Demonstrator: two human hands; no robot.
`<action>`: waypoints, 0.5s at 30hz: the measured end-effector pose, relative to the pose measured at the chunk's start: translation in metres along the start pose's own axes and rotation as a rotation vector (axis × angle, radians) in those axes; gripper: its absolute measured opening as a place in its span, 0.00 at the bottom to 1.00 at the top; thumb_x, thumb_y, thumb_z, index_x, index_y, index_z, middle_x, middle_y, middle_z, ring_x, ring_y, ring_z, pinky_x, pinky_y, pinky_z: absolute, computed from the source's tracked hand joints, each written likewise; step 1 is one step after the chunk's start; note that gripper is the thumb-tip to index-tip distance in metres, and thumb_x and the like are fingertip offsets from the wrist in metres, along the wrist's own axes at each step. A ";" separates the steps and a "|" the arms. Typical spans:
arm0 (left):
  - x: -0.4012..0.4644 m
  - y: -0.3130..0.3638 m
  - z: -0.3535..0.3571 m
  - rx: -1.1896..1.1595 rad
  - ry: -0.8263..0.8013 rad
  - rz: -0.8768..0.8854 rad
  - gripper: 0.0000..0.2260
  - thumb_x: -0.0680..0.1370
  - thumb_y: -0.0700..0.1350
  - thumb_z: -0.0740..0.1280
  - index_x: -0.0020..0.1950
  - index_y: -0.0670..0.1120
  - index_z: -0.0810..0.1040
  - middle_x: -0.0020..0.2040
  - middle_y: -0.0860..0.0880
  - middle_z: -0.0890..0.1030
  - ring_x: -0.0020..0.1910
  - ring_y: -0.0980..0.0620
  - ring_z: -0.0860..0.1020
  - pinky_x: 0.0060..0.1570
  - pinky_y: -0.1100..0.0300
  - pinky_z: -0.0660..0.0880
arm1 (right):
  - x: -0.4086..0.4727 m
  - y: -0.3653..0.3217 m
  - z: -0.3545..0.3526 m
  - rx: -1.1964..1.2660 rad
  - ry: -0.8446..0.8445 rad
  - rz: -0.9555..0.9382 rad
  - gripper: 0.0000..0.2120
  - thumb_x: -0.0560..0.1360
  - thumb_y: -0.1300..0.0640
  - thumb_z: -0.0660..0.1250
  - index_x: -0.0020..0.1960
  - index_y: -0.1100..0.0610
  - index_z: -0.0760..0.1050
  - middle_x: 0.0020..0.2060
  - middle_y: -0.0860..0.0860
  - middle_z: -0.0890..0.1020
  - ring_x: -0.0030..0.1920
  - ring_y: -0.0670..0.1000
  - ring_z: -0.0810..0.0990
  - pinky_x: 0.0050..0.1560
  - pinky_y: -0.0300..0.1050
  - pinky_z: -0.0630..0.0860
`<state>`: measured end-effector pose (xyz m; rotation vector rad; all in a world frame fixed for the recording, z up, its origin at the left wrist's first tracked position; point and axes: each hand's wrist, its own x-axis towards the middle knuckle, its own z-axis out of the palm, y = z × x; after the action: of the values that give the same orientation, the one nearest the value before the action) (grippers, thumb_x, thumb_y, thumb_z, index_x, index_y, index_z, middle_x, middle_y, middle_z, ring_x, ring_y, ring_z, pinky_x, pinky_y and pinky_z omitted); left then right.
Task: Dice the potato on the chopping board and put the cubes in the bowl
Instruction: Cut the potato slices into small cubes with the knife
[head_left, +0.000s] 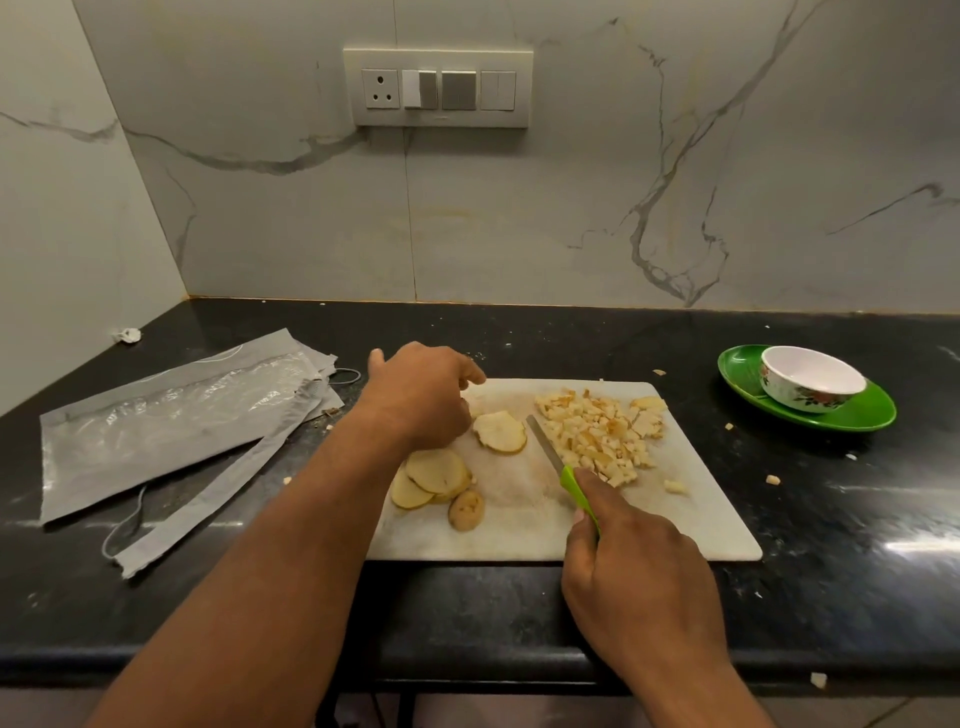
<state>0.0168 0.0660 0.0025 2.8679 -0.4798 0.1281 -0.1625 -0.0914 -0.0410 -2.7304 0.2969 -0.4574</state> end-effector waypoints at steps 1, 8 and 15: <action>0.002 -0.002 0.002 0.029 -0.033 -0.025 0.21 0.79 0.46 0.71 0.70 0.63 0.76 0.64 0.58 0.81 0.72 0.49 0.72 0.76 0.27 0.48 | 0.000 0.000 0.000 -0.007 0.001 0.000 0.24 0.83 0.46 0.51 0.78 0.41 0.58 0.52 0.45 0.82 0.51 0.47 0.79 0.47 0.45 0.71; 0.015 -0.007 0.005 0.096 -0.056 0.016 0.16 0.81 0.50 0.70 0.67 0.66 0.78 0.58 0.61 0.83 0.74 0.49 0.70 0.68 0.21 0.32 | -0.001 -0.001 0.001 -0.008 0.015 -0.010 0.24 0.83 0.46 0.51 0.78 0.42 0.59 0.54 0.44 0.82 0.51 0.47 0.79 0.49 0.46 0.72; 0.019 -0.014 0.008 -0.004 -0.049 0.039 0.16 0.80 0.54 0.72 0.67 0.66 0.78 0.49 0.64 0.83 0.69 0.53 0.74 0.71 0.23 0.34 | 0.000 -0.001 0.003 -0.005 0.004 -0.004 0.24 0.83 0.47 0.51 0.78 0.43 0.60 0.54 0.45 0.82 0.49 0.48 0.78 0.49 0.47 0.72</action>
<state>0.0398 0.0709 -0.0057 2.8642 -0.5450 0.0641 -0.1612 -0.0900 -0.0437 -2.7361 0.2946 -0.4633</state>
